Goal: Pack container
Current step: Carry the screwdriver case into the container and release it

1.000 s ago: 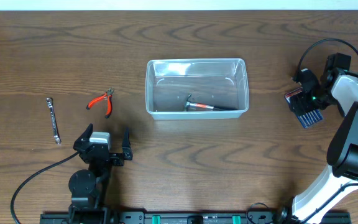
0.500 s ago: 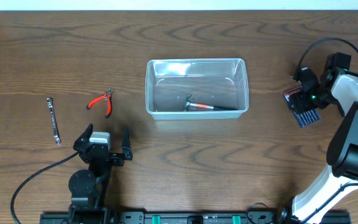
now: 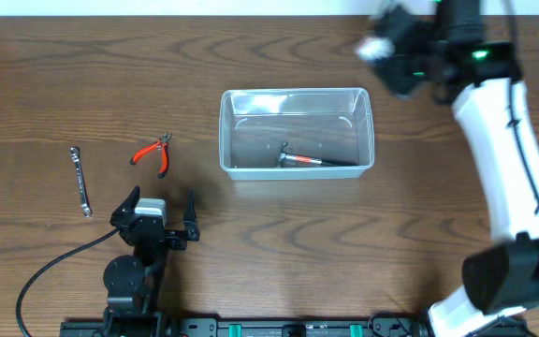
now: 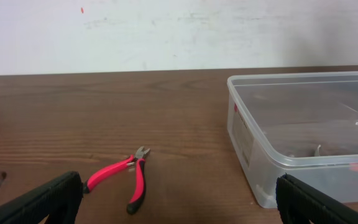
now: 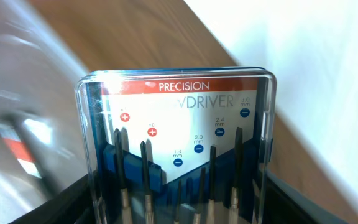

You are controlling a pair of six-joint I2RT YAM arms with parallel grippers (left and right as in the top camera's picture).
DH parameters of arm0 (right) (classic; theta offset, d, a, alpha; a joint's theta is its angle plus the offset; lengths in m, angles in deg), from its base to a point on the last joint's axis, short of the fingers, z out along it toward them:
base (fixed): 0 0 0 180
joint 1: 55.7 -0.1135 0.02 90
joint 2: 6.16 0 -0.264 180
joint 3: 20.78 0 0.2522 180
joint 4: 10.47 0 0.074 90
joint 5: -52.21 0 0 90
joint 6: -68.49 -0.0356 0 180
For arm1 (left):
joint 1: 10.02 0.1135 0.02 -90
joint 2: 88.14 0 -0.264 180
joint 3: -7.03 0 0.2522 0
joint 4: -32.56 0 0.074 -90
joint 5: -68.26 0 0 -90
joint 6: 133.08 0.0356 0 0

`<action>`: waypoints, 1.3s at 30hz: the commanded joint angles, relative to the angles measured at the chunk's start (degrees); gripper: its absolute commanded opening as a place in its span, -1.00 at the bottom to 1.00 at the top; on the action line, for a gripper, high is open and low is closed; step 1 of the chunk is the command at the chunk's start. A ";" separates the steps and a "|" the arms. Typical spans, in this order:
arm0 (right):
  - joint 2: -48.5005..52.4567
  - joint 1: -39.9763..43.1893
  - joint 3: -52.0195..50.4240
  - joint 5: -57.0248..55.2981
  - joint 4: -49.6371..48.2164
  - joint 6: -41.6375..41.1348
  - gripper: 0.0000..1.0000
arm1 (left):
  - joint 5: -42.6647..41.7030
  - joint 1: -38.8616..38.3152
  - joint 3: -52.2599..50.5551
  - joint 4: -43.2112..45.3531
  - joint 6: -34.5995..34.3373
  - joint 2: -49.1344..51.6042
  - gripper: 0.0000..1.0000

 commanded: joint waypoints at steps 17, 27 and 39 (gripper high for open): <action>21.77 -14.12 -4.68 3.85 0.52 10.86 -0.97 | -0.85 0.28 -0.83 -0.22 -0.76 -0.04 0.96; 23.67 -12.74 -4.68 3.80 1.38 10.58 0.18 | -0.85 0.28 -0.83 -0.24 -0.74 -0.04 0.96; 21.22 -12.26 -2.95 3.06 3.56 9.86 0.98 | -0.83 0.28 -0.83 -0.24 -0.74 -0.04 0.96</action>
